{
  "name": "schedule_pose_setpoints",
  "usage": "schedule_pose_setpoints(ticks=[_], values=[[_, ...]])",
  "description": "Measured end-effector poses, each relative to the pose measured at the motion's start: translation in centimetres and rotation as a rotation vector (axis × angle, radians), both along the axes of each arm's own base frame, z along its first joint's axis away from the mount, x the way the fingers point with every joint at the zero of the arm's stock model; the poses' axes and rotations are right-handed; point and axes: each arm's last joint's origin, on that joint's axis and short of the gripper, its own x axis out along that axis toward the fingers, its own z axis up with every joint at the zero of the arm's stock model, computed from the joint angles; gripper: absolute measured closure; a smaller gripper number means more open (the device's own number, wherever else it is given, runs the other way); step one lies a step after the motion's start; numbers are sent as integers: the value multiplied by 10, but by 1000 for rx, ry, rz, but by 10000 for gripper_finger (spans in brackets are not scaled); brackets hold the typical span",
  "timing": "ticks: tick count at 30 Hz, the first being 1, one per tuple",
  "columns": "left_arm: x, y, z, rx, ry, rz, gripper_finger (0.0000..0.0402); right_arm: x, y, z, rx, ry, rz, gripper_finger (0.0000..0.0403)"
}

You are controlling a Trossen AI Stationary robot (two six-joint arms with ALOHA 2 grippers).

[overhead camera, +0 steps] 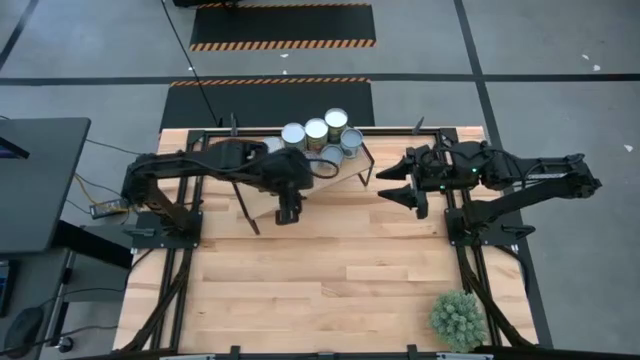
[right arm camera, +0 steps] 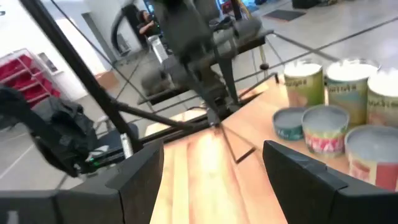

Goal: Pick and place cans onto a shelf
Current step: Return to Home Position

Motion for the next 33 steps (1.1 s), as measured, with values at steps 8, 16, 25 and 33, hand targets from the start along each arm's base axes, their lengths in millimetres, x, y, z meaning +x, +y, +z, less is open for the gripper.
schedule_pose_setpoints(ticks=[8,16,25,33], values=[[-21,-3,28,-47,-139,-12,260,-35,-6,-9,45,-64,-19,122],[-36,11,41,-81,-190,-4,260,-72,-16,-21,46,-137,-96,125],[-52,23,54,-90,-252,-1,260,-108,-18,-50,119,-229,-168,154],[-51,23,55,-147,-266,-40,261,-124,-18,-78,168,-335,-178,166]])
